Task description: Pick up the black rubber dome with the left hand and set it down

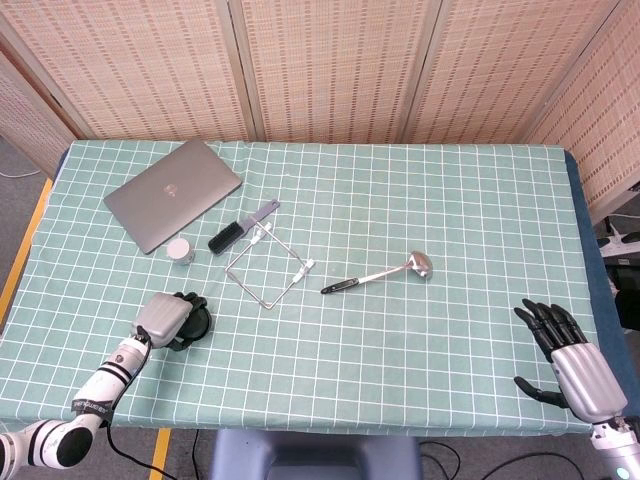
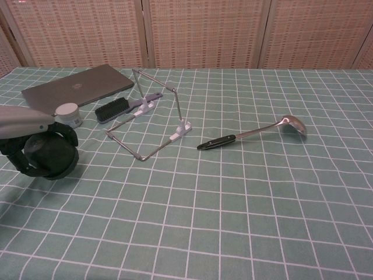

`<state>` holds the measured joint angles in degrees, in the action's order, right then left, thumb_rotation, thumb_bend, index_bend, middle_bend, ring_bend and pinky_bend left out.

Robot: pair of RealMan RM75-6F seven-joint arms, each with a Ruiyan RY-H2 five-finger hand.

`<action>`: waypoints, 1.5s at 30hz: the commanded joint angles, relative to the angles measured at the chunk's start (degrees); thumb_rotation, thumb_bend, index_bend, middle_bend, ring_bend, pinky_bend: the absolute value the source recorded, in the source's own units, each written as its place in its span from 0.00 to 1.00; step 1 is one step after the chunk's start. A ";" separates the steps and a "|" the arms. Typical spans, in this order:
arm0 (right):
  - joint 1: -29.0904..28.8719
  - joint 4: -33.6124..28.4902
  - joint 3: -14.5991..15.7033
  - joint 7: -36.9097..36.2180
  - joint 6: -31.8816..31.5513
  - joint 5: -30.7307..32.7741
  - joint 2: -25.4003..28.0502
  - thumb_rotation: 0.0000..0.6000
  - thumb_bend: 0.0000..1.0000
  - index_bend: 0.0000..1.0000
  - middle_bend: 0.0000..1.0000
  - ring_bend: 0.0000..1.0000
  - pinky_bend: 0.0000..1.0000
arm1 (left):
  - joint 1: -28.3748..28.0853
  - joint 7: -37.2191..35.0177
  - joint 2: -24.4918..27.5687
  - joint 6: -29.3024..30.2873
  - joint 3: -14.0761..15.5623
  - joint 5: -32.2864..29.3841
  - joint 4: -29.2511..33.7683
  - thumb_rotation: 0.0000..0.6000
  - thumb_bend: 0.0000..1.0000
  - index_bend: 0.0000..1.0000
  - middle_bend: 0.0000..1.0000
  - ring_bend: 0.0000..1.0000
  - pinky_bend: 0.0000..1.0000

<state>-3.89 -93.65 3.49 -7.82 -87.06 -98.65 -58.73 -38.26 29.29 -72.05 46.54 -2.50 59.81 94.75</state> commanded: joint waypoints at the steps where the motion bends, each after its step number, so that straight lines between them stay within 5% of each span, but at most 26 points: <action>1: 0.04 0.01 -0.05 -0.05 -0.08 0.06 0.03 1.00 0.11 0.00 0.00 0.00 0.00 | -0.36 -1.80 -1.18 -0.09 0.37 2.08 -2.63 1.00 0.39 0.67 0.77 0.55 0.58; 7: 0.00 0.00 -0.03 -0.09 0.02 0.08 0.06 1.00 0.11 0.00 0.00 0.00 0.00 | -1.47 -1.90 -2.25 -1.59 1.53 3.10 -4.90 1.00 0.39 0.53 0.66 0.49 0.47; 12: 0.04 0.10 -0.04 -0.29 -0.16 -0.01 0.15 1.00 0.11 0.00 0.00 0.00 0.00 | -2.55 -1.08 -2.32 -2.54 2.11 2.31 -4.66 1.00 0.40 0.19 0.37 0.31 0.37; 16: 0.11 0.10 -0.01 -0.50 -0.40 -0.17 0.26 1.00 0.11 0.00 0.00 0.00 0.00 | -2.81 -0.99 -3.25 -2.28 2.38 1.84 -5.36 1.00 0.40 0.09 0.26 0.22 0.31; 21: 0.10 0.21 -0.03 -0.77 -0.43 -0.13 0.45 1.00 0.13 0.00 0.00 0.00 0.00 | -3.13 -1.63 -3.83 -2.30 2.69 1.90 -6.18 1.00 0.38 0.00 0.01 0.01 0.15; 40: 0.13 0.21 0.21 -1.33 -0.52 -0.55 0.61 1.00 0.16 0.00 0.00 0.00 0.00 | -4.96 -1.46 -2.98 -4.51 4.20 -0.62 -5.97 1.00 0.35 0.00 0.00 0.00 0.11; 45: 0.10 0.16 0.16 -1.25 -0.45 -0.44 0.62 1.00 0.29 0.00 0.00 0.00 0.00 | -5.48 -2.44 -2.57 -5.14 4.19 -1.32 -5.24 1.00 0.33 0.00 0.00 0.00 0.10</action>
<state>-3.79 -93.48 3.65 -9.07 -87.51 -99.09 -58.11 -43.70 27.42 -74.72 41.42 1.77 58.32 89.29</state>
